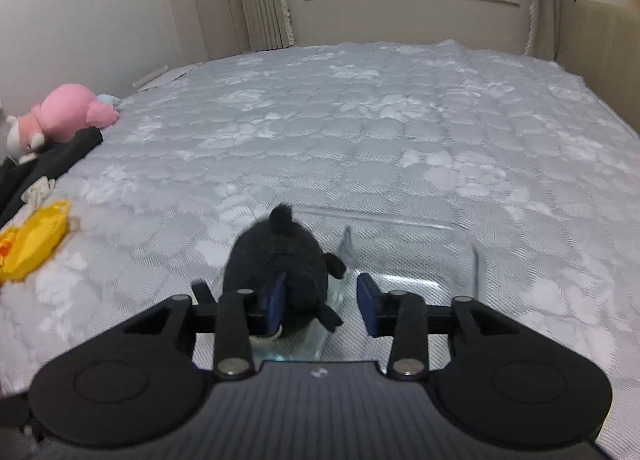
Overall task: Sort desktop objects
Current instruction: 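Lower the plush cat into the glass container with the right gripper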
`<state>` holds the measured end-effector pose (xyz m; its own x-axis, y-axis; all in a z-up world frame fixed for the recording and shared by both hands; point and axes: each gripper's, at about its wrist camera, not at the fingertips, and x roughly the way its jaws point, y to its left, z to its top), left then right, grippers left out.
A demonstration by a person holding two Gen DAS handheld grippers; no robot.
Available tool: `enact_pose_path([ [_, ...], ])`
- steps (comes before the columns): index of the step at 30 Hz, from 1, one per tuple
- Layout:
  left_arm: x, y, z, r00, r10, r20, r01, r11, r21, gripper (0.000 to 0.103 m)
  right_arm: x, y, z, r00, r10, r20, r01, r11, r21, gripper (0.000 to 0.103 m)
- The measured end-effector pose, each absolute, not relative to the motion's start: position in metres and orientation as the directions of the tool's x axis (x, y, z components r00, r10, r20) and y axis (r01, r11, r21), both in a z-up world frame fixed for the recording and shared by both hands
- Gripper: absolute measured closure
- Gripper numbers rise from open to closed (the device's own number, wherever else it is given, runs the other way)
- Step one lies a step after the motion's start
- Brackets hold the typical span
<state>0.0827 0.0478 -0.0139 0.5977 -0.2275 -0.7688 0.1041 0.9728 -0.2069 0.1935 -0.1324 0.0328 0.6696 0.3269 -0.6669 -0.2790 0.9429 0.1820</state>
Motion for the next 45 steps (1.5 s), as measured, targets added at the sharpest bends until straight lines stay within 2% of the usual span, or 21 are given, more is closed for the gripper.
enact_pose_path([
  [1, 0.083, 0.048, -0.014, 0.597, -0.227, -0.769, 0.102, 0.973, -0.208, 0.002, 0.199, -0.13, 0.031, 0.66, 0.335, -0.672, -0.277, 0.94, 0.197, 0.072],
  [5, 0.08, 0.05, -0.014, 0.597, -0.226, -0.77, 0.107, 0.973, -0.203, 0.002, 0.203, -0.117, 0.034, 0.621, 0.335, -0.709, -0.29, 0.938, 0.19, 0.072],
  [9, 0.085, 0.053, -0.016, 0.594, -0.231, -0.771, 0.095, 0.971, -0.218, 0.002, 0.182, -0.108, 0.062, 0.769, 0.269, -0.58, -0.301, 0.953, 0.042, 0.073],
  [12, 0.085, 0.05, -0.016, 0.592, -0.236, -0.771, 0.102, 0.97, -0.219, 0.002, 0.191, -0.088, 0.065, 0.735, 0.289, -0.613, -0.369, 0.929, -0.005, 0.068],
  [17, 0.08, 0.051, -0.015, 0.596, -0.228, -0.77, 0.11, 0.973, -0.204, 0.002, 0.215, -0.051, 0.039, 0.688, 0.221, -0.691, -0.391, 0.916, -0.095, 0.064],
  [19, 0.079, 0.054, -0.014, 0.598, -0.224, -0.77, 0.106, 0.974, -0.201, 0.002, 0.221, -0.049, 0.027, 0.662, 0.224, -0.715, -0.386, 0.92, -0.069, 0.064],
  [21, 0.079, 0.056, -0.015, 0.599, -0.221, -0.77, 0.102, 0.974, -0.201, 0.002, 0.221, -0.054, 0.02, 0.68, 0.228, -0.697, -0.365, 0.929, -0.052, 0.068],
  [23, 0.08, 0.058, -0.017, 0.595, -0.222, -0.773, 0.096, 0.974, -0.205, 0.002, 0.224, -0.065, 0.017, 0.686, 0.258, -0.681, -0.328, 0.944, 0.028, 0.074],
  [24, 0.081, 0.058, -0.017, 0.594, -0.221, -0.774, 0.096, 0.974, -0.204, 0.002, 0.226, -0.073, 0.018, 0.686, 0.281, -0.671, -0.3, 0.949, 0.09, 0.084],
  [25, 0.081, 0.058, -0.018, 0.593, -0.22, -0.775, 0.095, 0.974, -0.204, 0.002, 0.229, -0.082, 0.02, 0.685, 0.311, -0.659, -0.27, 0.948, 0.166, 0.102],
  [30, 0.082, 0.058, -0.017, 0.594, -0.22, -0.774, 0.089, 0.974, -0.208, 0.002, 0.237, -0.131, 0.036, 0.674, 0.507, -0.538, -0.166, 0.813, 0.558, 0.103],
  [32, 0.082, 0.057, -0.017, 0.594, -0.219, -0.774, 0.09, 0.974, -0.206, 0.002, 0.237, -0.135, 0.041, 0.672, 0.508, -0.539, -0.17, 0.814, 0.555, 0.095],
  [34, 0.082, 0.056, -0.017, 0.593, -0.216, -0.776, 0.093, 0.975, -0.201, 0.002, 0.235, -0.125, 0.048, 0.671, 0.445, -0.593, -0.211, 0.881, 0.423, 0.064],
  [35, 0.082, 0.056, -0.017, 0.593, -0.215, -0.776, 0.093, 0.976, -0.199, 0.002, 0.233, -0.117, 0.05, 0.668, 0.403, -0.626, -0.239, 0.912, 0.333, 0.057],
  [38, 0.083, 0.055, -0.017, 0.595, -0.215, -0.774, 0.088, 0.975, -0.203, 0.002, 0.229, -0.096, 0.05, 0.644, 0.33, -0.69, -0.318, 0.936, 0.151, 0.056],
  [42, 0.083, 0.051, -0.019, 0.595, -0.211, -0.776, 0.102, 0.977, -0.188, 0.002, 0.226, -0.066, 0.032, 0.602, 0.238, -0.762, -0.384, 0.923, -0.014, 0.055],
  [45, 0.082, 0.052, -0.019, 0.594, -0.21, -0.777, 0.105, 0.977, -0.184, 0.002, 0.223, -0.051, 0.017, 0.613, 0.184, -0.769, -0.404, 0.909, -0.105, 0.044],
])
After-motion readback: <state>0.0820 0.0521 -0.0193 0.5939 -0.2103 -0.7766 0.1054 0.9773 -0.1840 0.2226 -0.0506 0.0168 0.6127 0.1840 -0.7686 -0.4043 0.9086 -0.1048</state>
